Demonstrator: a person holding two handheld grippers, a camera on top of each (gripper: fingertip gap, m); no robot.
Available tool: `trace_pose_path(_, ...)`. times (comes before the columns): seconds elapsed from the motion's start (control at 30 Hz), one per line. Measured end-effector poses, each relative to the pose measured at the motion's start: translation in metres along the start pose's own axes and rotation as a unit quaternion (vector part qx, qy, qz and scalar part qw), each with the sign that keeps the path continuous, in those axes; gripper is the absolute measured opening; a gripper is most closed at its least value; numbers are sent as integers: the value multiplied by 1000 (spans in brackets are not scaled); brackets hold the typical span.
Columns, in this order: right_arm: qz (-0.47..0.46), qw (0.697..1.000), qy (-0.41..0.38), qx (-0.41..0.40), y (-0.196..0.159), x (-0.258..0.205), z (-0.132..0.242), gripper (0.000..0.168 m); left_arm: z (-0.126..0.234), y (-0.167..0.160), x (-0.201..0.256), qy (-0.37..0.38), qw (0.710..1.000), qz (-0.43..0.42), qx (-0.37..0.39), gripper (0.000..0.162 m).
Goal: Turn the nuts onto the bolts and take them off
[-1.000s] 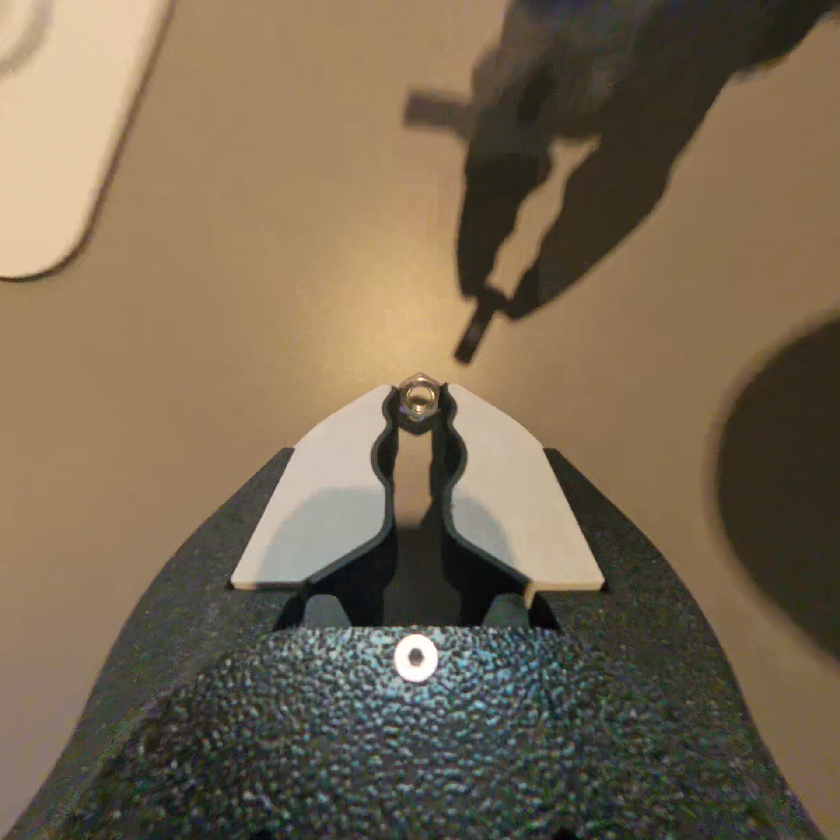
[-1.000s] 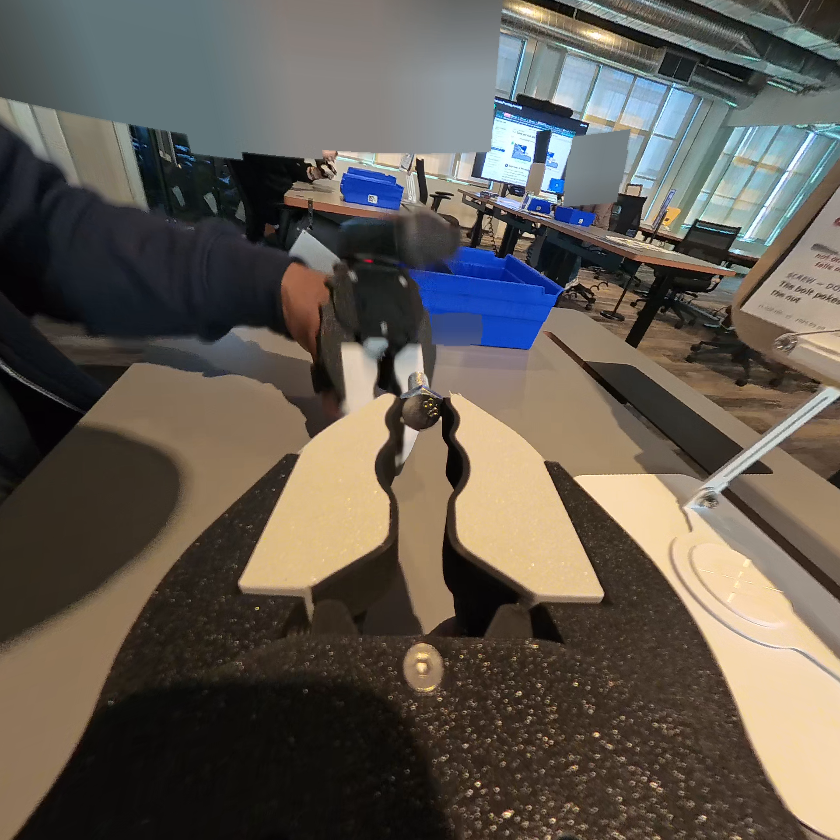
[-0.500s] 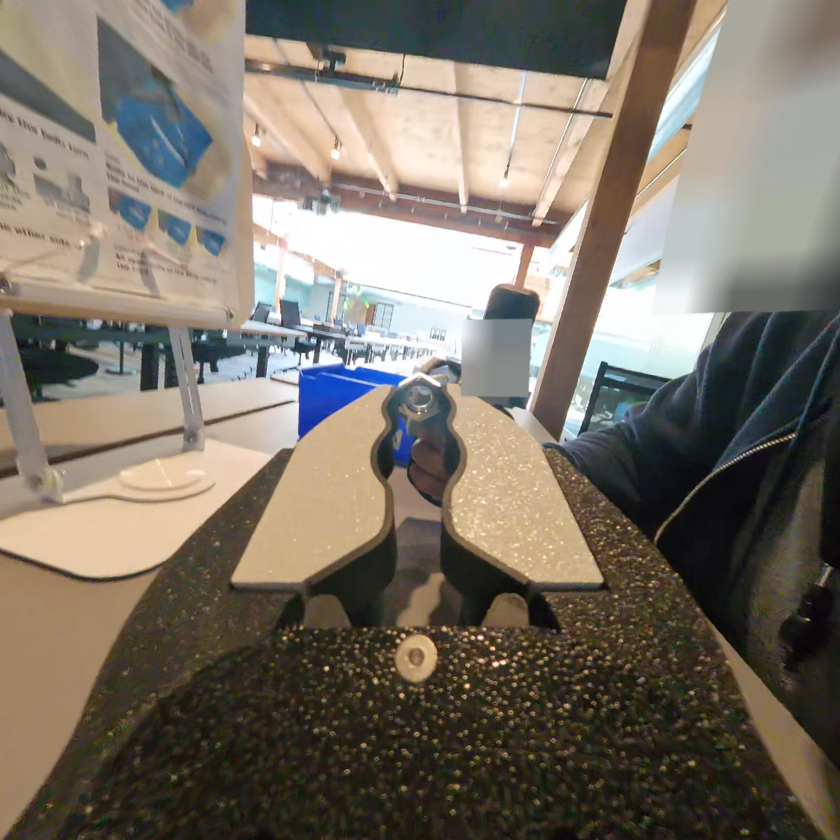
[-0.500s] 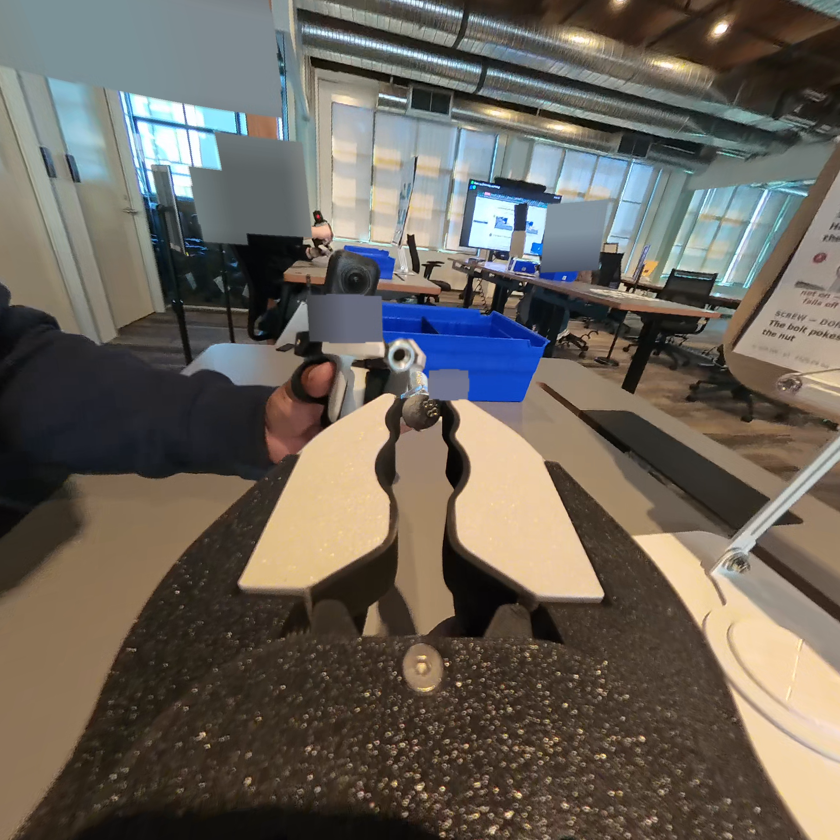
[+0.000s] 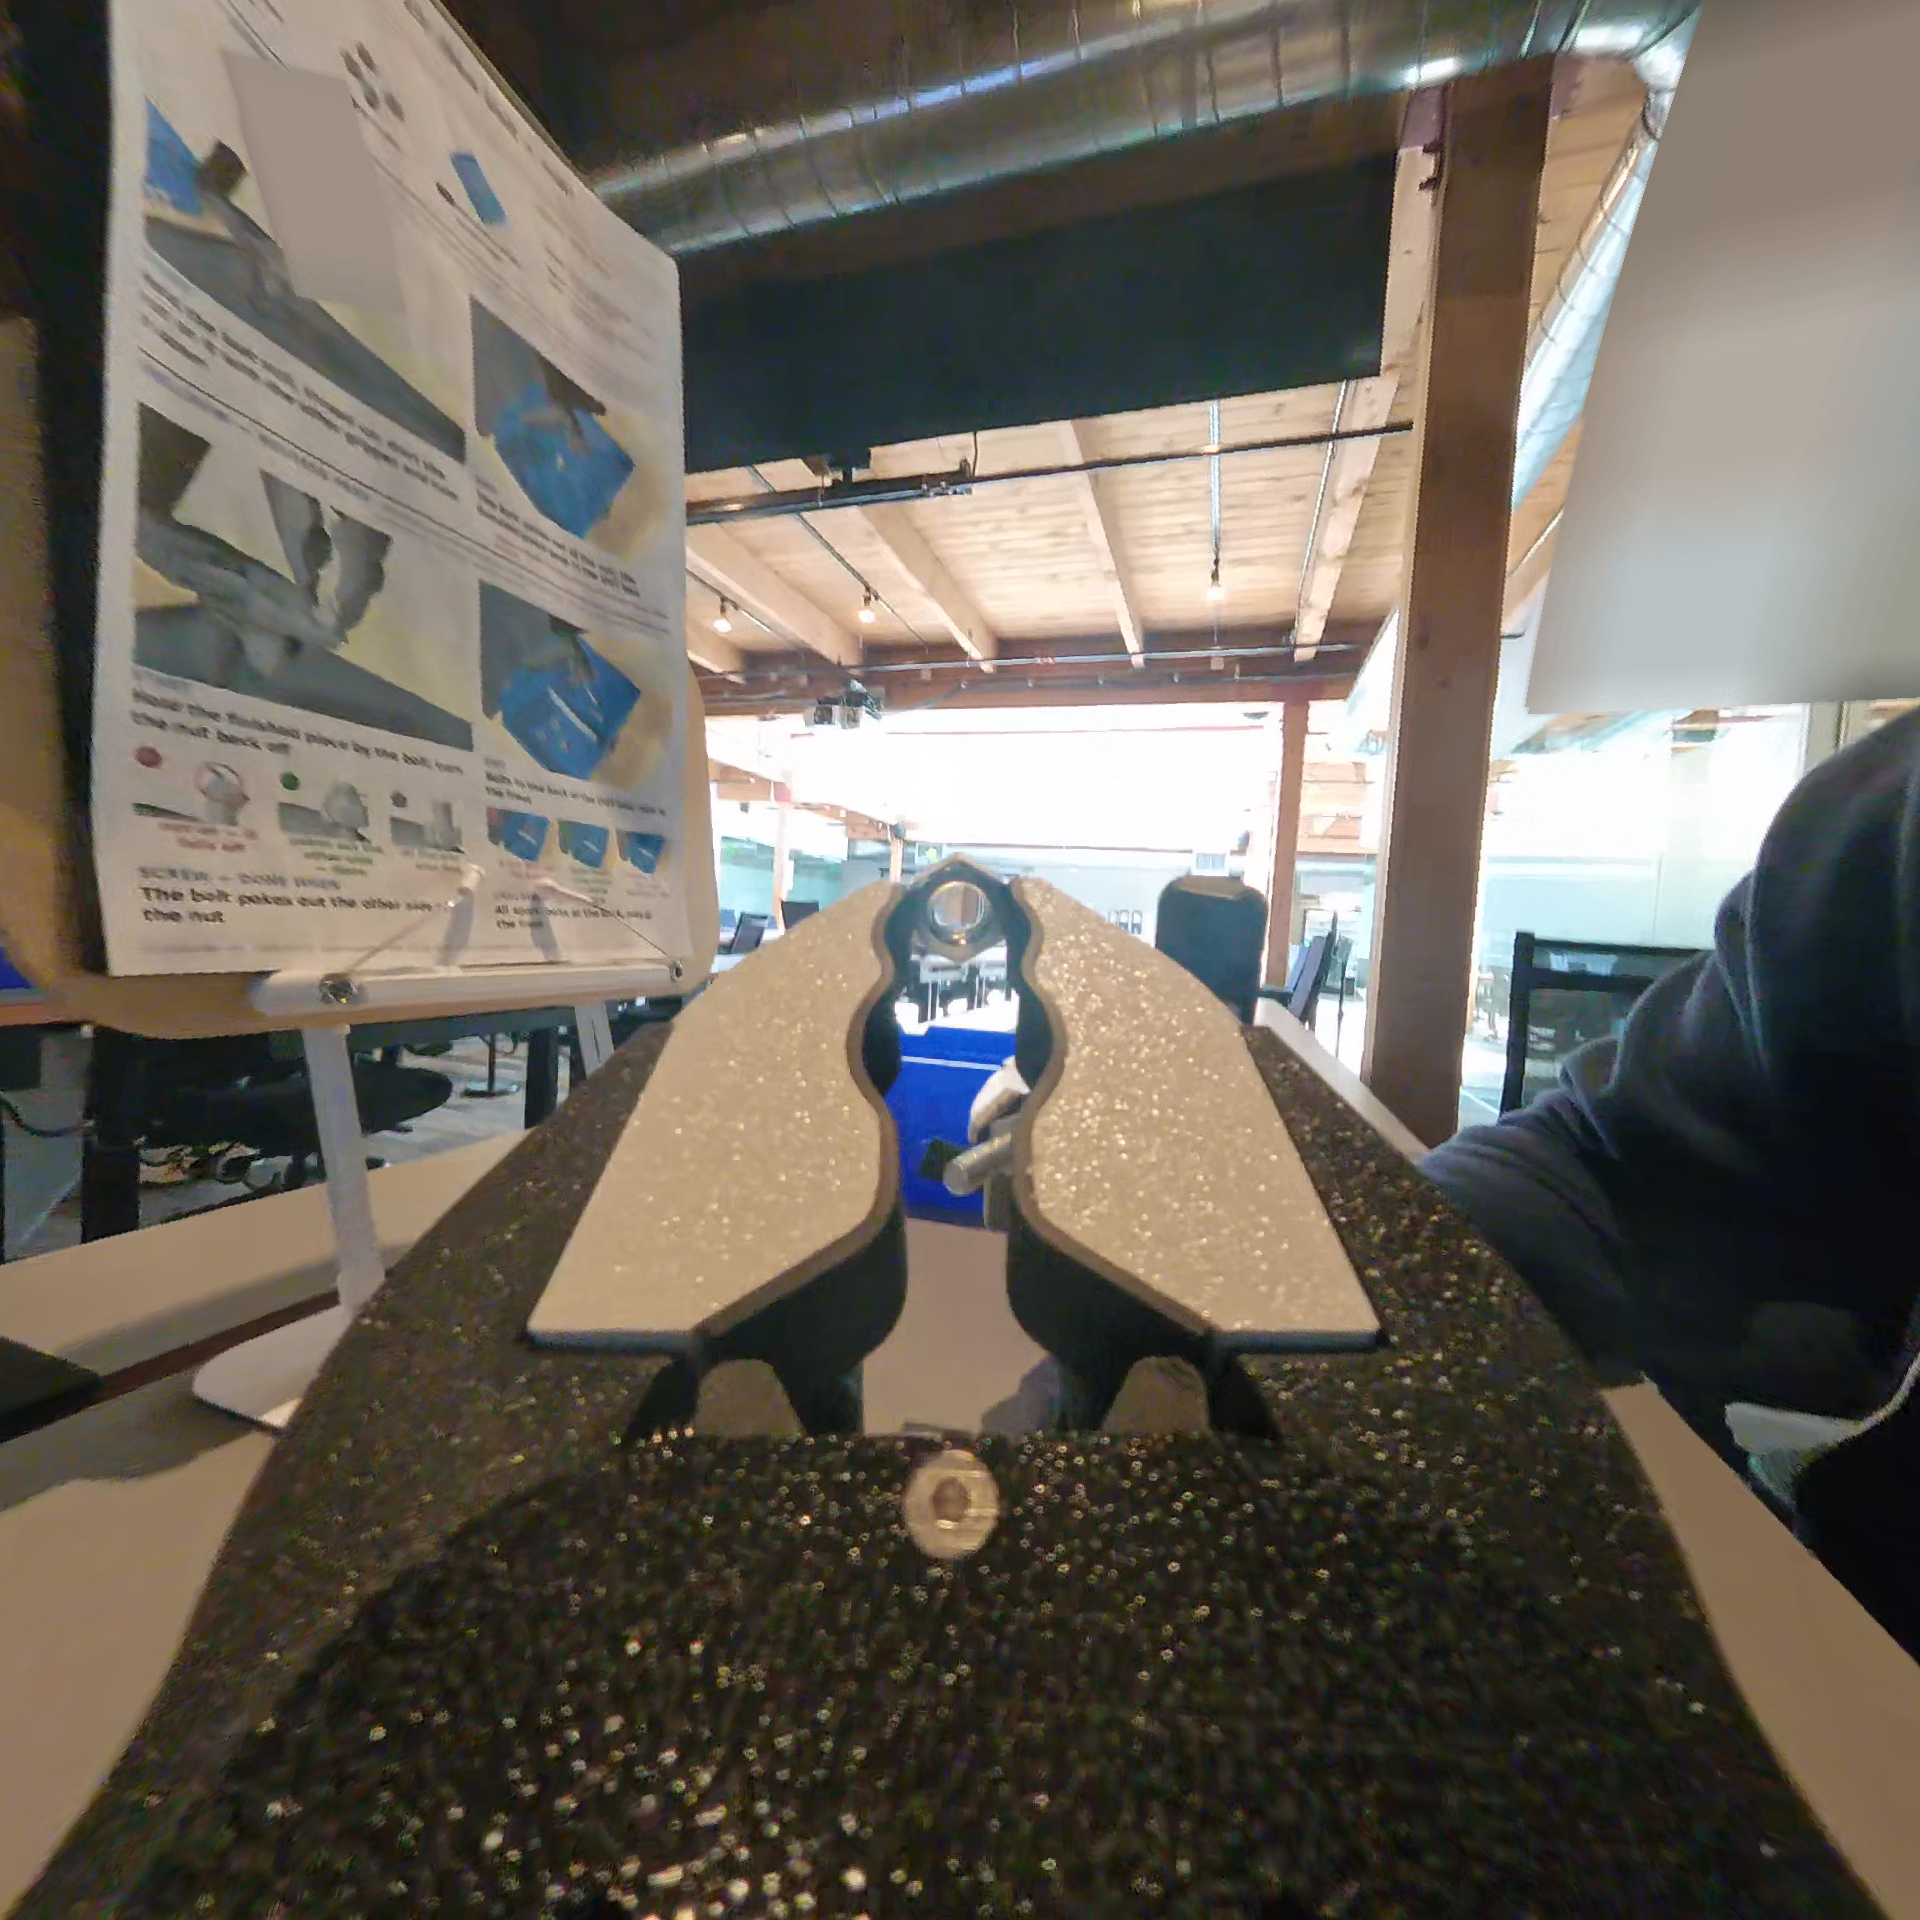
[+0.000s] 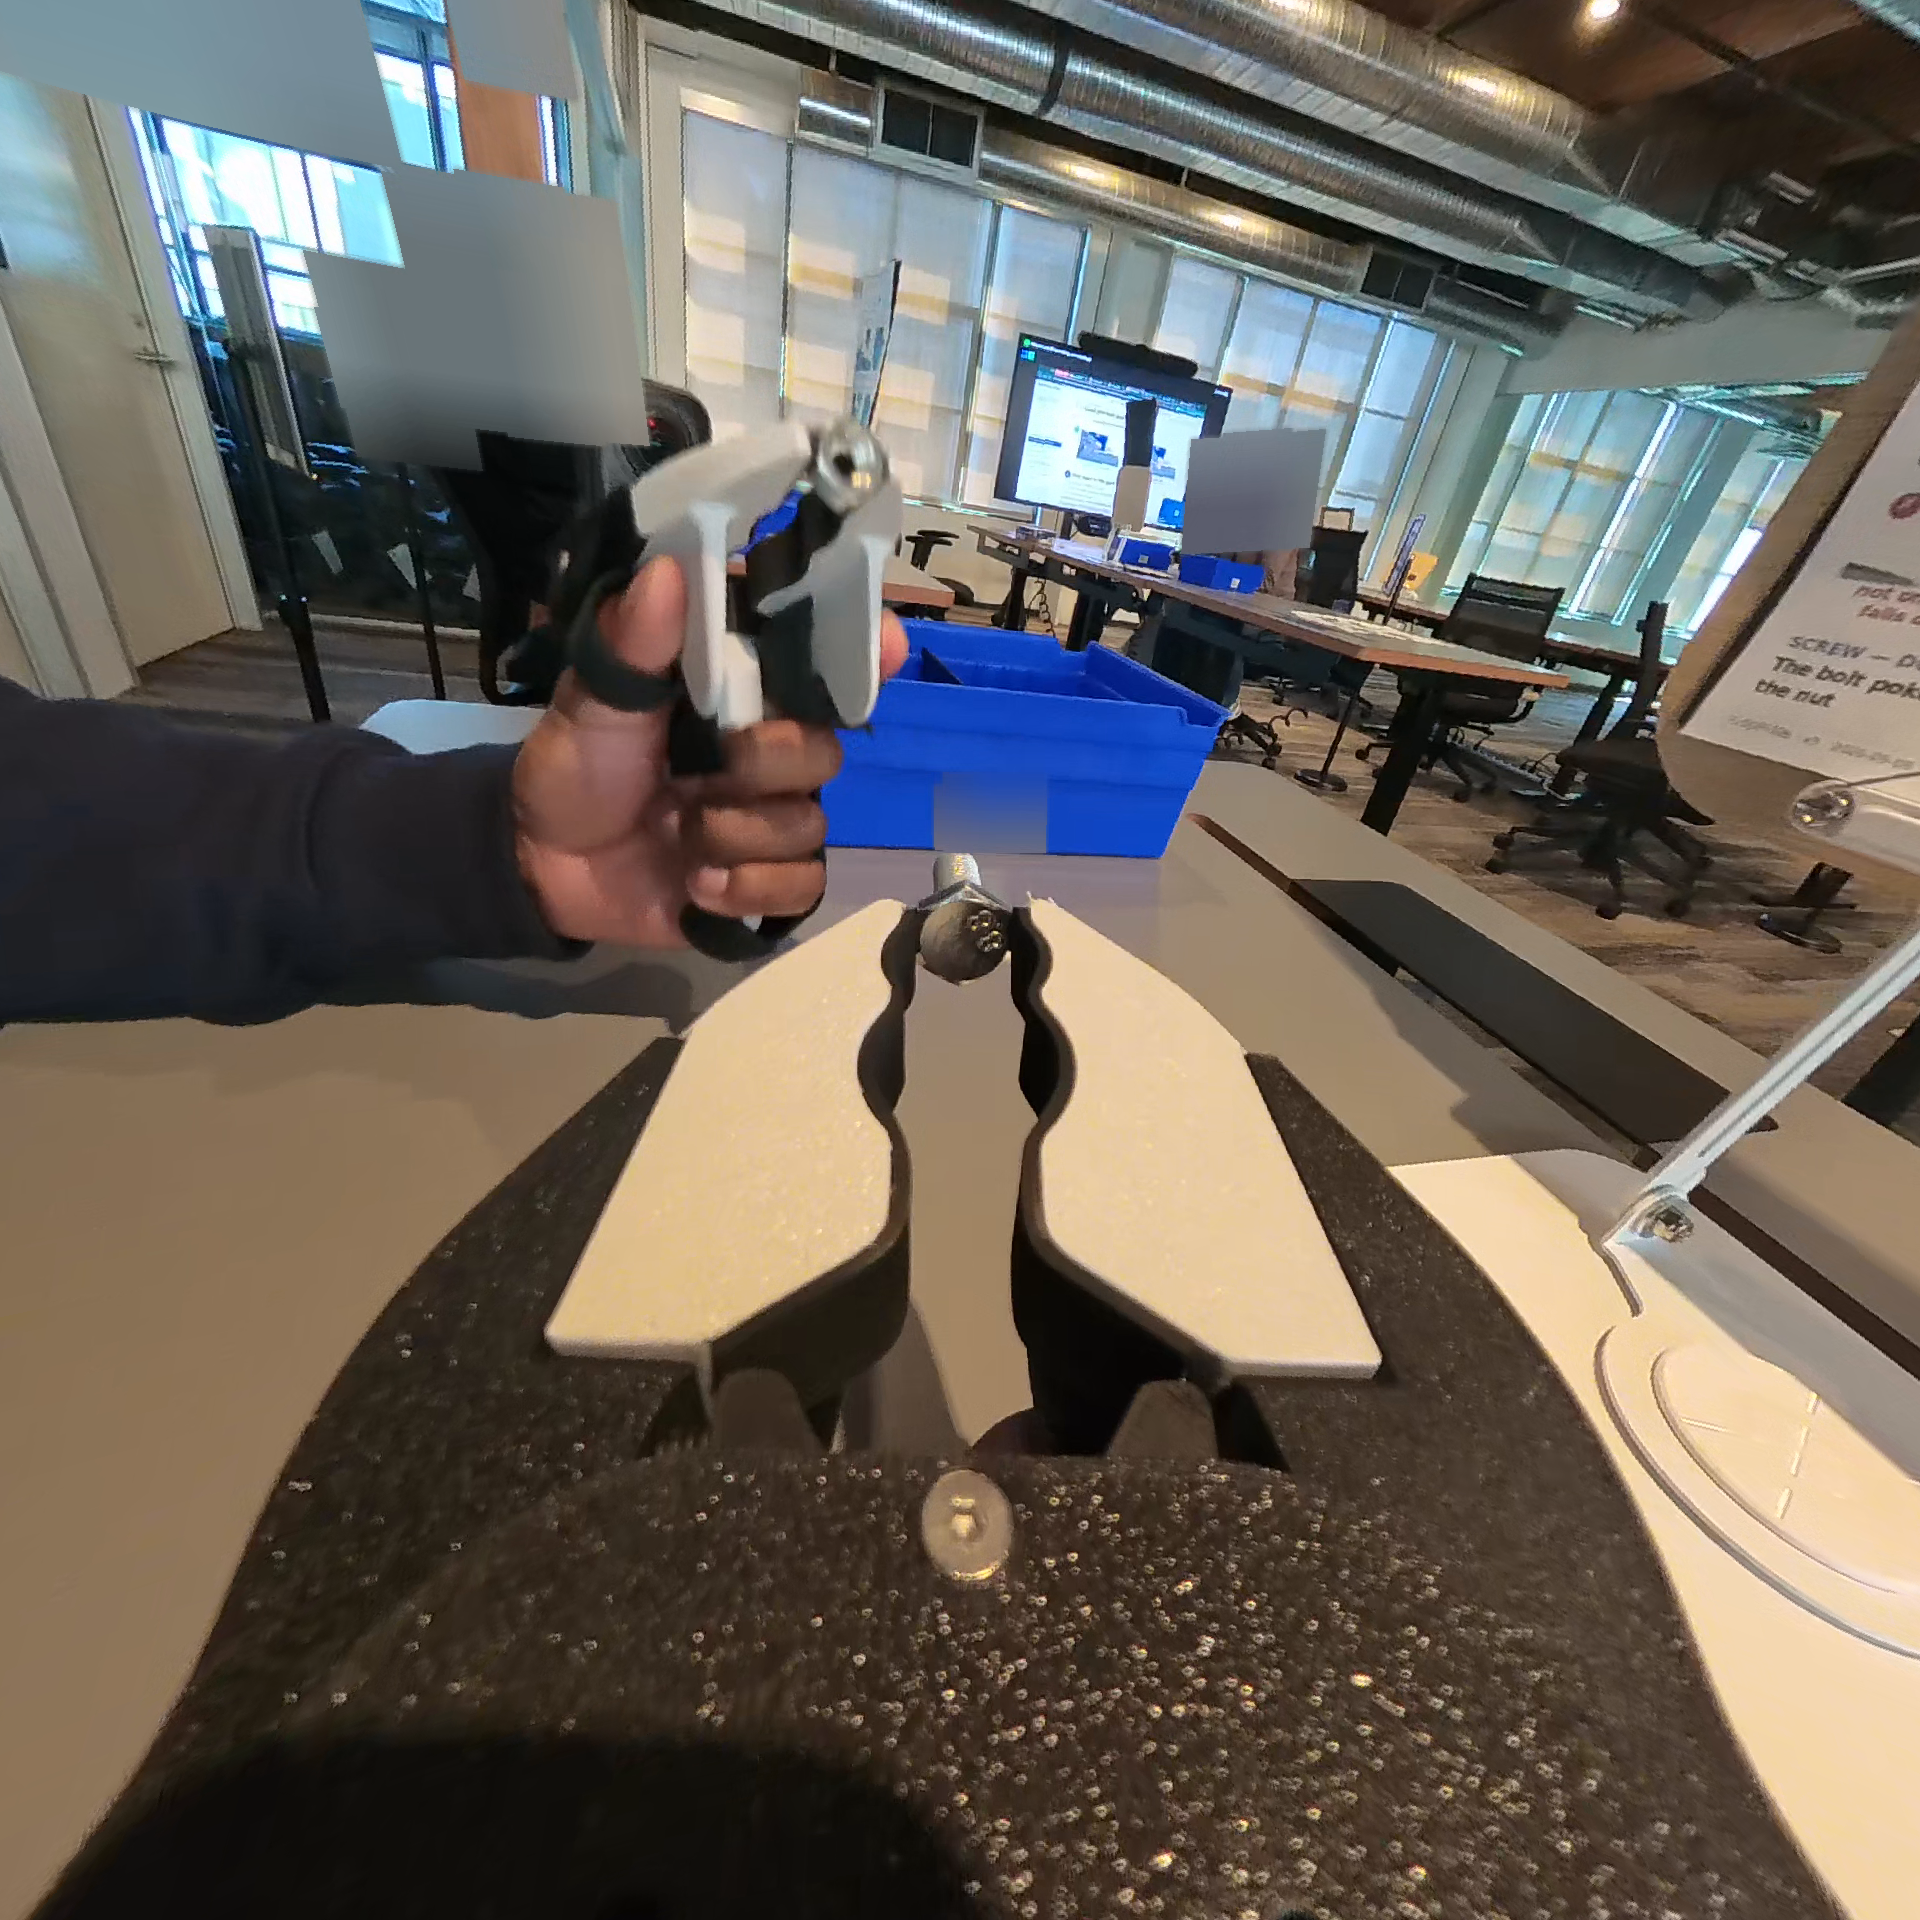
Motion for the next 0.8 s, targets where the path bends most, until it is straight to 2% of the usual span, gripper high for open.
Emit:
trace_pose_path(0.27, -1, 1000, 15, -2, -2, -5, -1, 16, 18, 61, 8, -18, 987, 6, 160, 17)
trace_pose_path(0.47, -10, 1000, 27, -3, -5, -7, -2, 16, 26, 89, 20, -40, 975, -13, 217, 17)
trace_pose_path(0.6, -9, 999, 32, -4, -6, -10, -3, 16, 17, 92, 35, -64, 979, -59, 183, 17)
trace_pose_path(0.7, -9, 999, 34, -5, -6, -10, -4, 16, 19, 94, 33, -62, 976, -26, 207, 17)
trace_pose_path(0.8, -14, 999, 34, -3, -6, -10, -3, 16, 13, 86, 39, -76, 983, -54, 157, 17)
Point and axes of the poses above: each gripper's, where its closed fingertips meet, z back along the fingers, y out of its top, x = y × z across the jaws, the point moved 5 cm from there along z, back along the fingers, and after that the axes turned 11 degrees about x, right-handed, at the moved point
